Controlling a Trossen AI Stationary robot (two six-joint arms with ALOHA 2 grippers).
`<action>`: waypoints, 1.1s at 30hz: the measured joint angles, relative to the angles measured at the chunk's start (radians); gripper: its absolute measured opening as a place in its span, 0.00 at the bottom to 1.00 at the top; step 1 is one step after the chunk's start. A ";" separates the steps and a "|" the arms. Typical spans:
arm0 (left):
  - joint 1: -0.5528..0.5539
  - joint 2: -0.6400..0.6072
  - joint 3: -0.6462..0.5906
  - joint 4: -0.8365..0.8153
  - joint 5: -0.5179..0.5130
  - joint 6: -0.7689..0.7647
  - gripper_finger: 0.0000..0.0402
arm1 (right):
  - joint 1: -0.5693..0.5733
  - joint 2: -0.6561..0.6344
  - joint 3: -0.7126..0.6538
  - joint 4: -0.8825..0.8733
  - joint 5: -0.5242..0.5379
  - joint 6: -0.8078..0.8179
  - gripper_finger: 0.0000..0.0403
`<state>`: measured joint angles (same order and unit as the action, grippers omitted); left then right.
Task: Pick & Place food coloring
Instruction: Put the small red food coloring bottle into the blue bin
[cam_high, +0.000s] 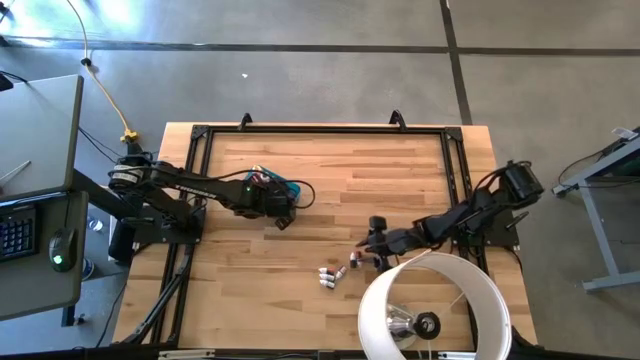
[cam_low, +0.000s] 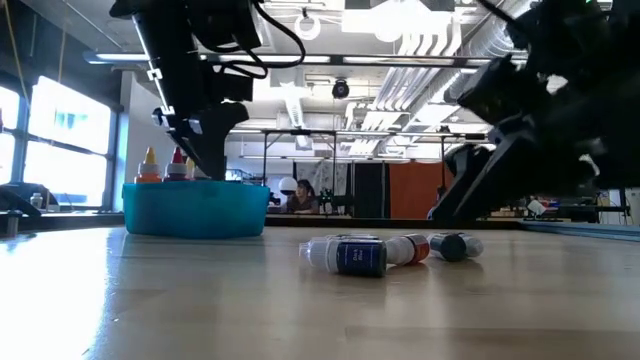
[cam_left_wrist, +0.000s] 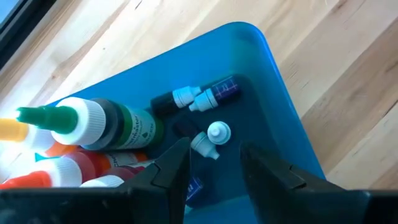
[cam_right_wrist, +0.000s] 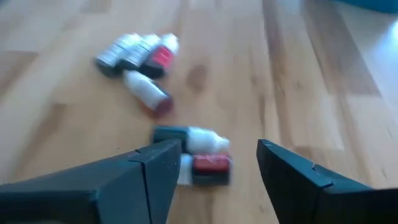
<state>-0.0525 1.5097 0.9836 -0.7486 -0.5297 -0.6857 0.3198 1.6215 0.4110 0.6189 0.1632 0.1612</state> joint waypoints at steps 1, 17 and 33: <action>0.000 0.000 0.000 0.001 0.000 0.000 0.34 | -0.002 0.010 0.000 0.000 0.006 0.010 0.52; 0.000 0.000 0.000 -0.001 0.000 0.000 0.34 | -0.012 0.088 0.002 0.017 -0.051 0.042 0.60; 0.000 0.000 0.000 -0.001 0.000 0.000 0.34 | -0.014 0.089 0.003 -0.045 -0.115 -0.182 0.52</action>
<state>-0.0525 1.5097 0.9840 -0.7494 -0.5301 -0.6855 0.3054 1.7107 0.4137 0.5742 0.0478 -0.0208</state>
